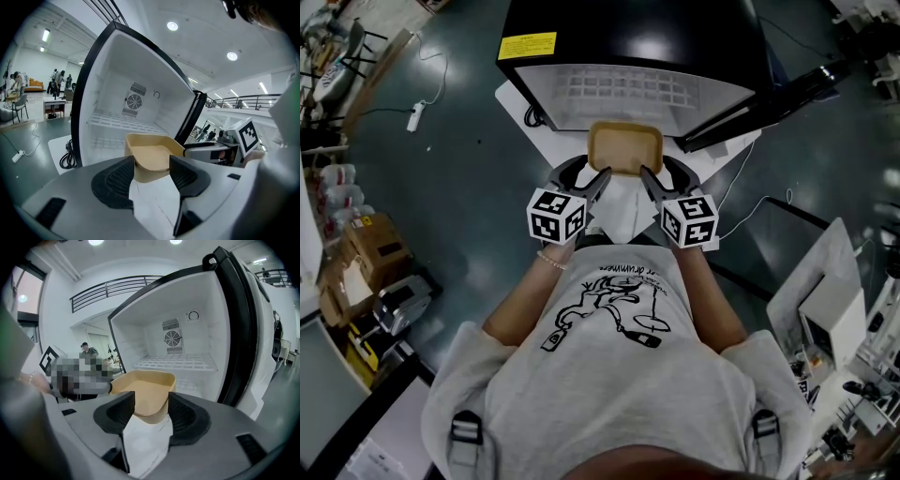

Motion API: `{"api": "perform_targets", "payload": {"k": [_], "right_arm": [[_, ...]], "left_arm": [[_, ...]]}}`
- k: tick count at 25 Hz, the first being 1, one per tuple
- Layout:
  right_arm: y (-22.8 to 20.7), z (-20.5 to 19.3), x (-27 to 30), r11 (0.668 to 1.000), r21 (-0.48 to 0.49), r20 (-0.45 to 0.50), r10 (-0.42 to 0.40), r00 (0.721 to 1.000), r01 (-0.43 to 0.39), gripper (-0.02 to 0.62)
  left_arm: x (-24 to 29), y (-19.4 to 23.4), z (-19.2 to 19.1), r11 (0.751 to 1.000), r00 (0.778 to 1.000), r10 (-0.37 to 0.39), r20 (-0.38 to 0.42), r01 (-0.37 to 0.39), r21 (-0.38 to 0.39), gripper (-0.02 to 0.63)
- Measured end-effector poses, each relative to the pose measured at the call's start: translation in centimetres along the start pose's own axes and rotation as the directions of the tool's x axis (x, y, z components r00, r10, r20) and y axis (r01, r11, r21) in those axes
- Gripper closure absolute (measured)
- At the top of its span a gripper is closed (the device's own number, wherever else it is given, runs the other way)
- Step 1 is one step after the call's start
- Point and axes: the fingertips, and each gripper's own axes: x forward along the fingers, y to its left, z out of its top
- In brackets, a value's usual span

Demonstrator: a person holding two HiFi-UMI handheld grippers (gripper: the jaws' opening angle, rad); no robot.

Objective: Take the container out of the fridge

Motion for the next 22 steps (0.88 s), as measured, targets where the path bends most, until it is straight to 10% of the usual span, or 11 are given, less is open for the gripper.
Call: {"api": "perform_targets", "payload": {"k": [22], "right_arm": [[-0.5,-3.1,1.0,1.000,-0.003,-0.055,-0.007,0.998,0.007,0.373]], "left_arm": [[1.3,0.5,-3.4,1.000,0.998,0.014,-0.058,-0.015,-0.007,0.359]]}}
